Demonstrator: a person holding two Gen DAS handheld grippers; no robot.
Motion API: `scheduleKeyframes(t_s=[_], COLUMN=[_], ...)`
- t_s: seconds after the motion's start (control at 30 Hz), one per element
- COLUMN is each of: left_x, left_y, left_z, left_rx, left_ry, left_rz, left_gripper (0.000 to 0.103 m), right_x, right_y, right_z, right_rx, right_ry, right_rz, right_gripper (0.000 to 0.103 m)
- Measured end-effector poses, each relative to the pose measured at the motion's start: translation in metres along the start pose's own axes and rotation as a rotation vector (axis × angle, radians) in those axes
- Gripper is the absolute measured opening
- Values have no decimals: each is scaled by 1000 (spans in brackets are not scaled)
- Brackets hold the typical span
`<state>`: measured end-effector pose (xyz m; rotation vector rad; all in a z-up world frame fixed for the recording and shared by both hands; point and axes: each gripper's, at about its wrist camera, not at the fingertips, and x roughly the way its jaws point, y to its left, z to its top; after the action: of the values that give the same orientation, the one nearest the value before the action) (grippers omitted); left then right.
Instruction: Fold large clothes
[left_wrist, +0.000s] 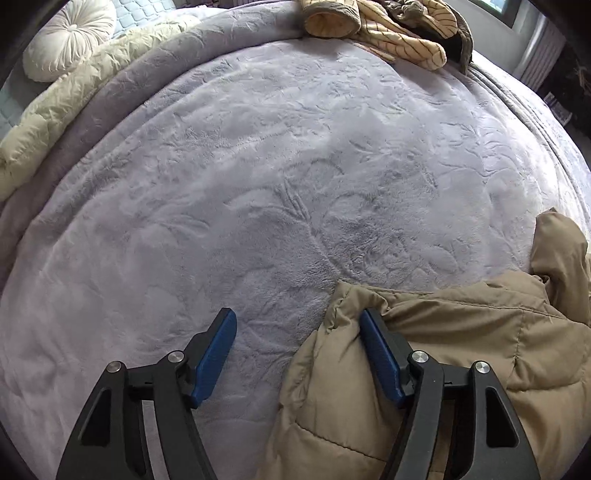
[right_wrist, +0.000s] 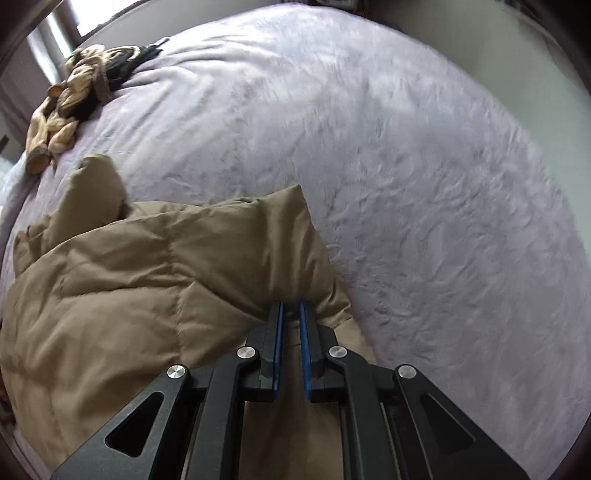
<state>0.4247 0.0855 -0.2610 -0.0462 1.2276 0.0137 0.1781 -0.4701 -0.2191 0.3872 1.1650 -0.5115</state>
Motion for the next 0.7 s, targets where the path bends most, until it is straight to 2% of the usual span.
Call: scheduleKeyframes(t_s=[0.17,0.33,0.4,0.47,0.7], left_x=[-36,-72,-86,-97,-128], left_y=[7,8,6,3,-1], left_z=[-3,-28,-45,-61,-111], left_rx=[8,45,57,72,73], left_ry=[-21,0,10,23,65], left_rz=[-14,-17,-32,-44,-93], left_gripper=[71,71,71,71,71], right_x=[-16,-52,-65,-77,-111], right_y=[-5,-8,-8,-6,8], right_z=[8,-4,-12,-20,-63], right_rx=[41,74,95,108,116], right_ry=[-14,-41,-44,-43,-1], right_rz=[20,89,122,146,227], right_gripper=[10,12,20,35,41])
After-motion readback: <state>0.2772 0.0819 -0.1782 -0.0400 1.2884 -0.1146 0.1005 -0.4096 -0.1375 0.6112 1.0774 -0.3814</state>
